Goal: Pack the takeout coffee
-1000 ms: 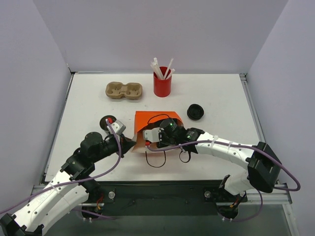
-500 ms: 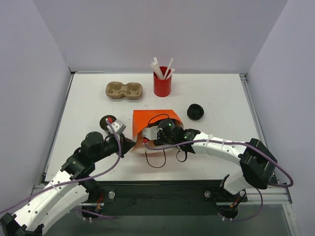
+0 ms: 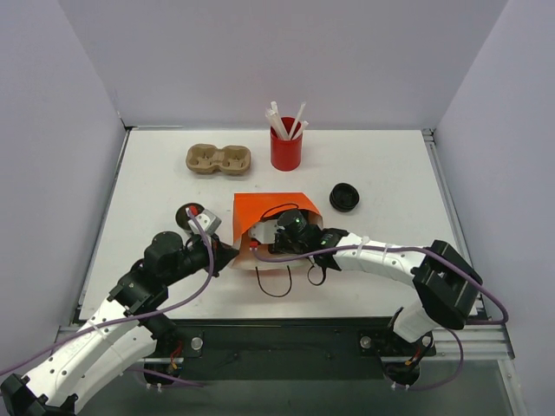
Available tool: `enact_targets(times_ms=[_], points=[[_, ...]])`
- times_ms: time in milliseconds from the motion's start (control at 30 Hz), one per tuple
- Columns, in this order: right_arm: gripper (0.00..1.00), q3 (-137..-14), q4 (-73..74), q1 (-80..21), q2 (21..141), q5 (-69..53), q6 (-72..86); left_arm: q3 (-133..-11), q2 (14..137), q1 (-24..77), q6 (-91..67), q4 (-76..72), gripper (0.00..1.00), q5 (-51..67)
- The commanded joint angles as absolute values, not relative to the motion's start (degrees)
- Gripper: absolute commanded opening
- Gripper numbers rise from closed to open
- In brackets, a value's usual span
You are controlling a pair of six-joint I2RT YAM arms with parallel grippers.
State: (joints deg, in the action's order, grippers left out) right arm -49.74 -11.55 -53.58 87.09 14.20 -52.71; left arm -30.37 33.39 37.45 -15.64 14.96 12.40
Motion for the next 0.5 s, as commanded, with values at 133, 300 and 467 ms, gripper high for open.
enact_targets(times_ms=[133, 300, 467], points=[[0.61, -49.0, -10.8, -52.1, 90.5, 17.0, -48.5, -33.6, 31.8, 37.6, -17.1, 16.7, 0.0, 12.9], [0.78, -50.2, -8.9, -52.1, 88.4, 16.2, -47.7, -34.6, 32.7, 37.6, -17.6, 17.1, 0.0, 11.9], [0.94, -53.2, -3.4, -52.1, 86.2, 13.7, -46.3, -35.9, 34.5, 37.6, -17.4, 17.6, 0.0, 11.3]])
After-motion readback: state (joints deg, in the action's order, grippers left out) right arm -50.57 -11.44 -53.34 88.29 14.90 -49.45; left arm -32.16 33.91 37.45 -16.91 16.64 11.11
